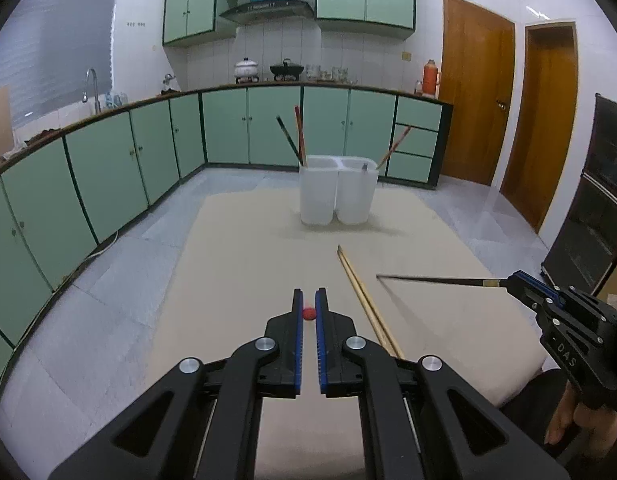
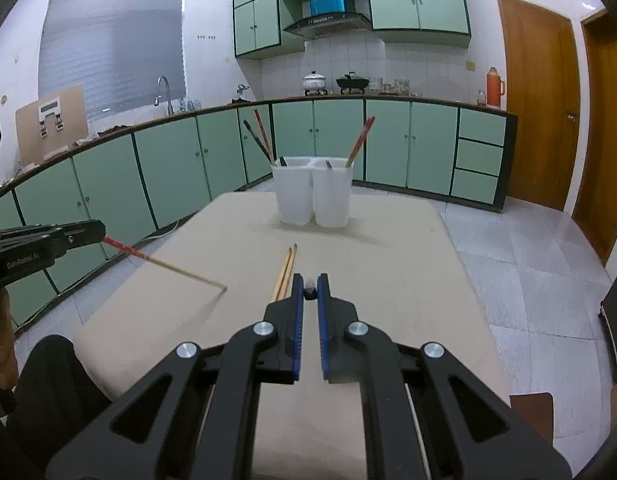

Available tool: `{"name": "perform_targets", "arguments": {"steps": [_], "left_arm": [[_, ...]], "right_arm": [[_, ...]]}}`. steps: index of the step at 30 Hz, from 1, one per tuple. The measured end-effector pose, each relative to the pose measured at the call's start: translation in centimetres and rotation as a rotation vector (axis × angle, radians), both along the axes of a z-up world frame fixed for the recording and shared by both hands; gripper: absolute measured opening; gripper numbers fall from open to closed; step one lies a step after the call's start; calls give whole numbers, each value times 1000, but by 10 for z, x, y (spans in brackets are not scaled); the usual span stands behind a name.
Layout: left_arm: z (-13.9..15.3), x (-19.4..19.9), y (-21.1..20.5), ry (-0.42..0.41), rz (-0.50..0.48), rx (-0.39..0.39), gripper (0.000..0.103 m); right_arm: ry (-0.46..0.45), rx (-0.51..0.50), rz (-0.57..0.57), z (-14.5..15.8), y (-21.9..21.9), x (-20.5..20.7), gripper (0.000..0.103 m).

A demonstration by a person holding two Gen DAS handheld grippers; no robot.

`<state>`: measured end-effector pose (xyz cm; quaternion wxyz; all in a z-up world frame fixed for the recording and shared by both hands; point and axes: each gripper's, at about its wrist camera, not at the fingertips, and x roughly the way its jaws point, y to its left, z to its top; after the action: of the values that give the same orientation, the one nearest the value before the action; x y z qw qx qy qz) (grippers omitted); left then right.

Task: Organize utensils
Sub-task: 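Lift the red-patterned chopstick with the left tool while the right tool lifts the black one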

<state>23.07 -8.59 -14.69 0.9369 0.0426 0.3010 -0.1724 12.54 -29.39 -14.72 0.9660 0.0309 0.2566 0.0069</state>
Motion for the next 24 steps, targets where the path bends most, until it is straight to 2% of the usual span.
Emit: {"name": "perform_targets", "arguments": {"steps": [10, 16, 24], "left_arm": [[25, 13, 1, 4, -53, -15, 6], [29, 22, 0, 20, -82, -5, 6], [36, 39, -4, 44, -114, 12, 6]], "right_arm": [[-25, -32, 48, 40, 6, 6, 6], [13, -40, 87, 55, 5, 24, 6], [106, -40, 147, 75, -4, 75, 6]]}}
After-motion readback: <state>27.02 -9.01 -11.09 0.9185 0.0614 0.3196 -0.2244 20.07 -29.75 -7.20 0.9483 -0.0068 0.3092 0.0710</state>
